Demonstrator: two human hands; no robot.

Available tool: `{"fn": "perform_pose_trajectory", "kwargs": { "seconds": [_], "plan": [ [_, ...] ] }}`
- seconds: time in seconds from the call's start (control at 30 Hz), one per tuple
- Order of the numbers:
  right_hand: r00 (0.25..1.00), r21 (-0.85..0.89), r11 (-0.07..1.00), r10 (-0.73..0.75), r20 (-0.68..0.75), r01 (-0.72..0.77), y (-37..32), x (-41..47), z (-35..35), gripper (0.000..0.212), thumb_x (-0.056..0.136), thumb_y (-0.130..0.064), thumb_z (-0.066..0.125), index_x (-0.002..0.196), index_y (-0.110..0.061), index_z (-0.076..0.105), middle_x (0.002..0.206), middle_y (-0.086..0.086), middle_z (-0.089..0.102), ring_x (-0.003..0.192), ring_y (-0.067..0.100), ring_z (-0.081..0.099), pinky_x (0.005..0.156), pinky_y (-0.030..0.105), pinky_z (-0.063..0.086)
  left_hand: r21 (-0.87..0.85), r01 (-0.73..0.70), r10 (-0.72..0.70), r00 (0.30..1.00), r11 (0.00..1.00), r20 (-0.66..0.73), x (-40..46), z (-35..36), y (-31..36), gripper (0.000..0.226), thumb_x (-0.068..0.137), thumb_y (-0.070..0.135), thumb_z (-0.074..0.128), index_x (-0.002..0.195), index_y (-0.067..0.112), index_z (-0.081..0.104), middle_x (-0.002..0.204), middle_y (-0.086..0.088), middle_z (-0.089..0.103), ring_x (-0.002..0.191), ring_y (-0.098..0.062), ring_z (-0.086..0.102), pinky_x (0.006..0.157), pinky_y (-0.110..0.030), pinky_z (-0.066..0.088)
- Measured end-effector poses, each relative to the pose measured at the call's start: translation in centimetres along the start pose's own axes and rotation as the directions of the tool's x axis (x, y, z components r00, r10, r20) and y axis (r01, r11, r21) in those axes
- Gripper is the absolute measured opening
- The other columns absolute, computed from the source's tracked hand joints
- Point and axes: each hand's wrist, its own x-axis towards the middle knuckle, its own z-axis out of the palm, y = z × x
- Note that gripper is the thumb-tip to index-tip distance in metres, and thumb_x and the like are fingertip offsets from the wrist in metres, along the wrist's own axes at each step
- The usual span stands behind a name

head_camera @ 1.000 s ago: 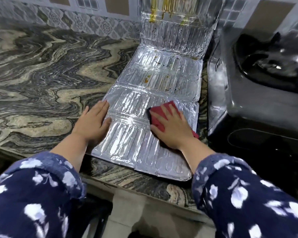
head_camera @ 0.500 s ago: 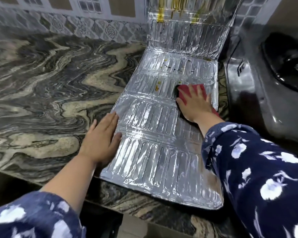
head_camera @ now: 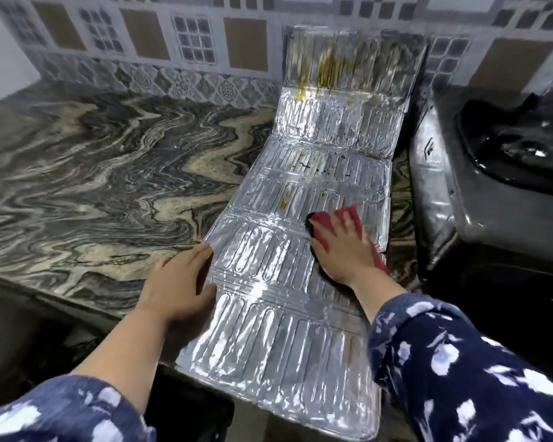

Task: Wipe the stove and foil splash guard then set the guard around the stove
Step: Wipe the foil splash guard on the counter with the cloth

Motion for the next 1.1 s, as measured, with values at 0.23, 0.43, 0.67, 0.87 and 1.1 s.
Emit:
{"fn": "perform_pose_trajectory", "kwargs": {
  "seconds": [0.23,0.43,0.67,0.87,1.1],
  "plan": [
    [0.998,0.089,0.996,-0.027,0.056,0.022,-1.6,-3.2,0.0,0.064,0.093,-0.063,0.021,0.147,-0.045,-0.009,0.157,0.001,-0.028,0.146,0.028,-0.020,0.116,0.055,-0.010,-0.063,0.063,-0.065,0.997,0.996,-0.032,3.0,-0.8,2.2,0.070,0.090,0.053,0.033,0.149,0.017,0.022,0.159,0.000,0.019,0.145,-0.014,0.020,0.118,-0.042,0.013],
    [0.960,-0.108,0.954,-0.279,0.025,0.280,1.2,-4.1,-1.1,0.070,0.078,-0.078,0.005,0.144,-0.055,0.000,0.160,-0.008,-0.012,0.146,0.017,-0.020,0.115,0.051,-0.017,-0.087,0.024,-0.024,1.000,0.996,0.001,7.9,-0.6,1.6,0.068,0.096,0.049,0.032,0.151,0.014,0.014,0.161,-0.003,0.004,0.148,-0.015,0.005,0.119,-0.046,0.001],
    [0.992,-0.011,0.992,-0.129,-0.019,0.129,-1.1,-0.2,0.9,0.064,0.082,-0.076,0.012,0.143,-0.057,0.002,0.160,-0.005,-0.014,0.145,0.028,-0.023,0.115,0.055,-0.014,-0.093,0.027,-0.034,0.997,0.995,-0.076,8.4,2.2,1.8,0.082,0.086,0.059,0.008,0.151,0.010,0.009,0.160,-0.005,0.004,0.148,-0.017,0.002,0.119,-0.045,0.001],
    [0.992,0.033,0.992,0.123,-0.029,-0.122,2.4,5.5,-0.6,0.063,0.088,-0.072,0.016,0.146,-0.051,0.004,0.159,-0.004,-0.017,0.144,0.029,-0.023,0.116,0.056,-0.011,-0.100,0.009,-0.020,0.994,0.995,-0.107,8.3,2.4,1.5,0.090,0.079,0.065,-0.002,0.152,0.012,0.007,0.160,0.000,0.003,0.147,-0.012,0.001,0.120,-0.041,0.002],
    [0.967,0.042,0.967,0.254,-0.030,-0.253,6.8,13.3,-3.4,0.059,0.093,-0.064,0.015,0.147,-0.047,-0.001,0.159,-0.002,-0.018,0.144,0.032,-0.022,0.114,0.057,-0.015,-0.114,0.021,-0.037,0.990,0.993,-0.135,8.6,2.3,1.7,0.090,0.078,0.065,-0.003,0.152,0.014,0.003,0.159,0.005,-0.003,0.142,-0.003,-0.005,0.119,-0.035,0.000]
  ]
}}
